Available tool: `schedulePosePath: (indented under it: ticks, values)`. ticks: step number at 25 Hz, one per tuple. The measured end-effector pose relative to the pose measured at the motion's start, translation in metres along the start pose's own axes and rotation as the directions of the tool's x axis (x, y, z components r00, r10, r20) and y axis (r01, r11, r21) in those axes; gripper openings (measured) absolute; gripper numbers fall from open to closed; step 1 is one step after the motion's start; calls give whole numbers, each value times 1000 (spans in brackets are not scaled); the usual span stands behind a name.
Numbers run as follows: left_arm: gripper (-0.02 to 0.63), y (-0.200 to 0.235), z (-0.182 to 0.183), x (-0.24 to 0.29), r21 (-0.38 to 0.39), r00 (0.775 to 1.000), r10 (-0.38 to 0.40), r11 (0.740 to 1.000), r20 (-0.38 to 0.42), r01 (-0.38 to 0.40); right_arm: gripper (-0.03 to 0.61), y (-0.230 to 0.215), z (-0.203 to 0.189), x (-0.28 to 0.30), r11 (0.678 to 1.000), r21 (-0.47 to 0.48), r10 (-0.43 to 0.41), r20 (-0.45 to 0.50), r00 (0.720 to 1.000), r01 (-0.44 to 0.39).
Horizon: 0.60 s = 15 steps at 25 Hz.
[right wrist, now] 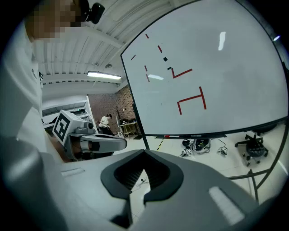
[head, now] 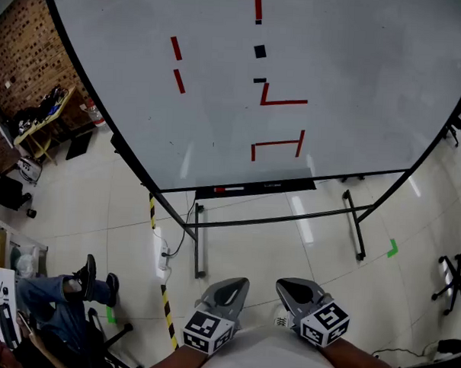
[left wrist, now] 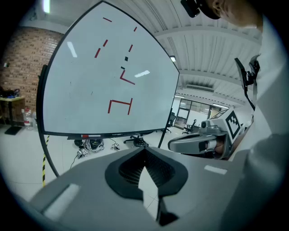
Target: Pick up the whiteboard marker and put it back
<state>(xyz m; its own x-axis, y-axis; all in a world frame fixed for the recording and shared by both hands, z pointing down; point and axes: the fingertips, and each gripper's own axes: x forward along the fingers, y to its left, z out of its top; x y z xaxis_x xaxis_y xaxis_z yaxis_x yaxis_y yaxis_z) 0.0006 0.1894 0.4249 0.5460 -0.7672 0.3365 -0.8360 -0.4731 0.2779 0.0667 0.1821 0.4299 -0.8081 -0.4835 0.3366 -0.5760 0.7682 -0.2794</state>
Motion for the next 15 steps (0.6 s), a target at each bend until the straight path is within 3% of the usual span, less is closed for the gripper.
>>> schedulePosePath:
  ticks: [15]
  values:
    - [17,-4,5,4,-2,999,43,999,15,-43,2,-7,5,-4,999,-18,39,0,999,-39]
